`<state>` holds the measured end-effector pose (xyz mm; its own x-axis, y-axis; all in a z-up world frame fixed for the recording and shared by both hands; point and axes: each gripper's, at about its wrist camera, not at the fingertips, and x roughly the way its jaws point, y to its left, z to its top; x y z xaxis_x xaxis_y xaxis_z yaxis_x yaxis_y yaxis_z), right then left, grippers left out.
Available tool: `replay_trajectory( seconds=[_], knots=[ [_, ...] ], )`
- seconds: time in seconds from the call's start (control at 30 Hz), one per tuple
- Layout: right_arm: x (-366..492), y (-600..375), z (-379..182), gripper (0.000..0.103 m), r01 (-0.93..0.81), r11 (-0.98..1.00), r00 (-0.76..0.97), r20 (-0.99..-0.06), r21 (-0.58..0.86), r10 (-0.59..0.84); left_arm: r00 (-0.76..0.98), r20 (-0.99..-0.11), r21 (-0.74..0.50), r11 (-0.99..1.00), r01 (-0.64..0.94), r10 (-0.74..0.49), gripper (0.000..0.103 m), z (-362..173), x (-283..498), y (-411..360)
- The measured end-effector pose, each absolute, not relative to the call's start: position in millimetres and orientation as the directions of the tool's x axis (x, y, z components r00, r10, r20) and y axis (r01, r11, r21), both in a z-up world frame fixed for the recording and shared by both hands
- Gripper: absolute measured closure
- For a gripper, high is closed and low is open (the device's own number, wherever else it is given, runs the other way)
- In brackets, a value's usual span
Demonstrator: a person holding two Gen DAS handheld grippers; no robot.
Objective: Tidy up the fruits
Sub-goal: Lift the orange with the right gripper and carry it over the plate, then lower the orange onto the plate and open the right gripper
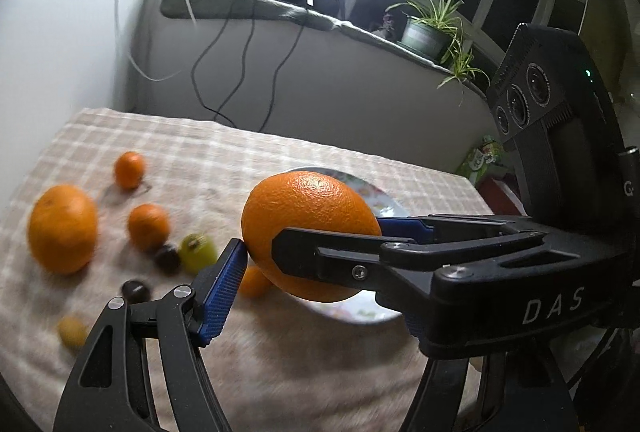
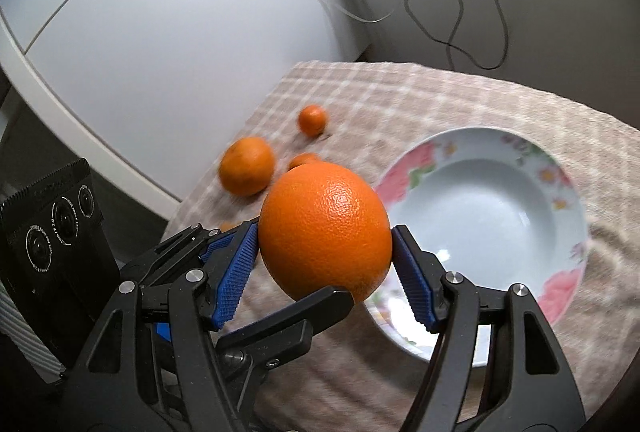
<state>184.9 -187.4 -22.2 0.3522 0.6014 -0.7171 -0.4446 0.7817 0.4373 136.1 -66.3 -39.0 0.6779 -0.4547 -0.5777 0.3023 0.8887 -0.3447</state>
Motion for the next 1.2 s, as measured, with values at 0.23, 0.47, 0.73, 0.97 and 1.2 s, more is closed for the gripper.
replay_trajectory(
  seconds=[0.23,0.47,0.73,0.97,1.2],
  knots=[
    [215,-218,-31,0.032,-0.401,0.811,0.367,-0.737,0.425,0.568,0.641,-0.588,-0.37,0.869,0.329,-0.493,0.033,-45,164,-94],
    [233,-238,-45,0.032,-0.367,0.825,0.366,-0.748,0.431,0.553,0.612,-0.608,-0.379,0.862,0.336,-0.506,0.033,-53,180,-112],
    [241,-253,-56,0.032,-0.333,0.832,0.359,-0.757,0.443,0.546,0.589,-0.627,-0.384,0.86,0.337,-0.511,0.033,-61,193,-123],
    [243,-257,-57,0.032,-0.321,0.844,0.363,-0.767,0.429,0.528,0.583,-0.636,-0.368,0.863,0.346,-0.505,0.033,-63,199,-130],
    [245,-253,-62,0.032,-0.315,0.86,0.353,-0.792,0.401,0.498,0.584,-0.654,-0.332,0.876,0.349,-0.481,0.033,-64,199,-135]
  ],
)
